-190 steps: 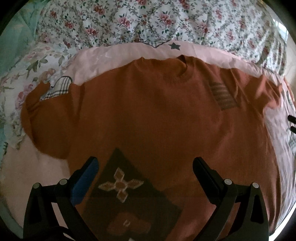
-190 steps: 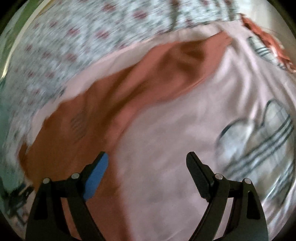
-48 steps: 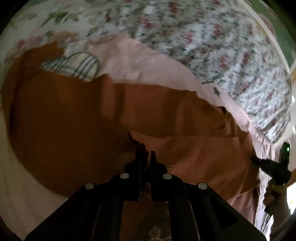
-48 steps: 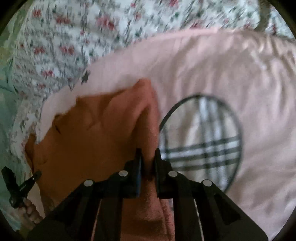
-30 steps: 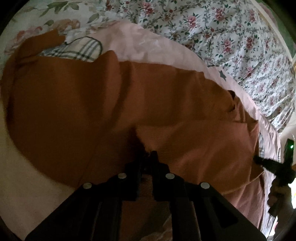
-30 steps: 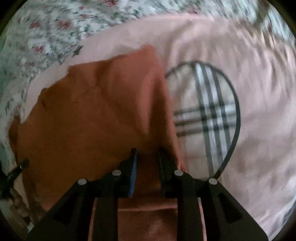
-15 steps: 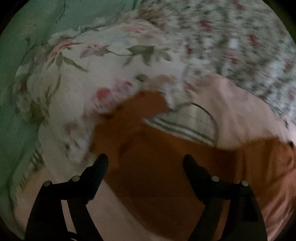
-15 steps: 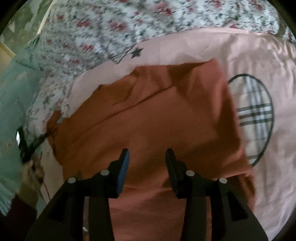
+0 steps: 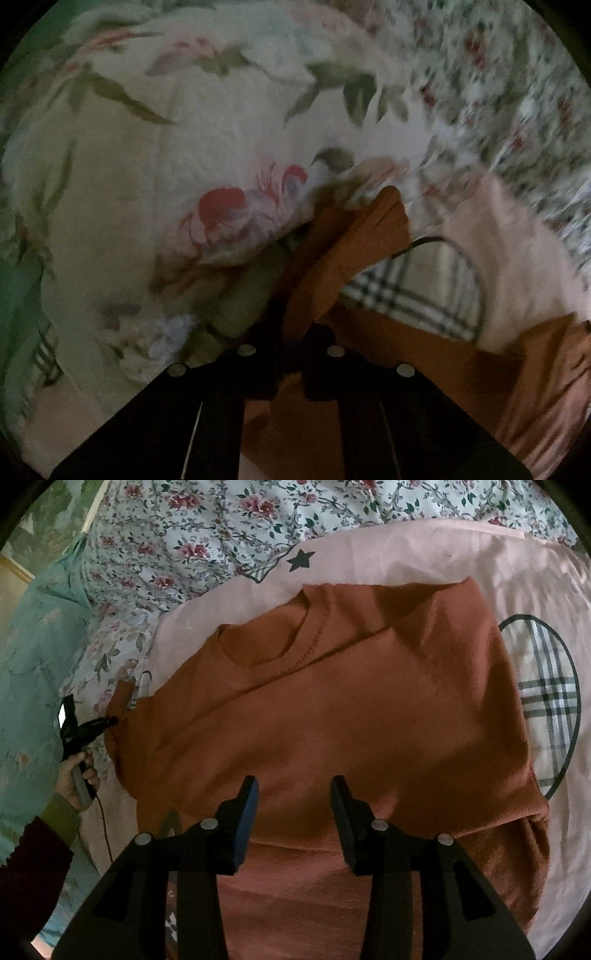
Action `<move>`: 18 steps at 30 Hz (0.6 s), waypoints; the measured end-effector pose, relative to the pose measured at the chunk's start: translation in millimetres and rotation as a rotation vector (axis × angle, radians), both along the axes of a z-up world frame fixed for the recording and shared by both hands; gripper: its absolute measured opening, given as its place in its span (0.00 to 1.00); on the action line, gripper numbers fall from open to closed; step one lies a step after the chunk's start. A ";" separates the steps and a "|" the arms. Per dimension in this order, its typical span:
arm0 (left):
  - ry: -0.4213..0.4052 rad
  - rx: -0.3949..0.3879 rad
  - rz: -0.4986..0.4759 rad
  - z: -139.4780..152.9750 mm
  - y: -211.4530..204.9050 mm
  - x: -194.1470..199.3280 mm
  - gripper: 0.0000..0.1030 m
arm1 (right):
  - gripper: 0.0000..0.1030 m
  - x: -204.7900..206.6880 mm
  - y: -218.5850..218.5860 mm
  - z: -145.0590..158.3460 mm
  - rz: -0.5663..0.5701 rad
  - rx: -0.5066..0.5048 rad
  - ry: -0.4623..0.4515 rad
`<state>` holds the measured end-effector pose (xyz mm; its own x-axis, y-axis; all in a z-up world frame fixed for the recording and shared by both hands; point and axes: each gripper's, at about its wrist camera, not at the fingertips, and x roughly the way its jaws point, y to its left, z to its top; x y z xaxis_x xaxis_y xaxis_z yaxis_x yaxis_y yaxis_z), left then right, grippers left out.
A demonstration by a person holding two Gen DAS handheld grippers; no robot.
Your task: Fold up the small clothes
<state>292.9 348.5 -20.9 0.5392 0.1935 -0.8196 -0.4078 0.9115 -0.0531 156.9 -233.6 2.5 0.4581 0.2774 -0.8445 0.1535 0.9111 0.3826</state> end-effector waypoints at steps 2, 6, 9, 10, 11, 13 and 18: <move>-0.048 -0.010 -0.023 10.5 -9.9 -11.4 0.05 | 0.41 -1.8 -0.4 1.8 -0.005 0.002 -0.007; -0.136 -0.057 -0.063 31.7 -36.5 -32.1 0.04 | 0.41 -6.2 -0.4 3.9 -0.013 0.015 -0.015; -0.191 -0.108 -0.108 45.4 -72.7 -45.7 0.04 | 0.41 -11.3 1.1 7.4 -0.015 0.021 -0.027; -0.205 -0.131 -0.136 49.7 -90.6 -49.4 0.04 | 0.41 -13.9 1.3 8.7 -0.015 0.022 -0.032; -0.210 -0.146 -0.162 52.2 -109.9 -55.0 0.04 | 0.41 -16.1 1.0 9.6 -0.017 0.025 -0.036; -0.227 -0.180 -0.220 59.0 -143.6 -64.6 0.04 | 0.41 -19.5 -1.4 9.6 -0.024 0.032 -0.040; -0.254 -0.288 -0.397 59.3 -255.7 -69.8 0.04 | 0.41 -29.5 -16.0 4.4 -0.080 0.056 -0.033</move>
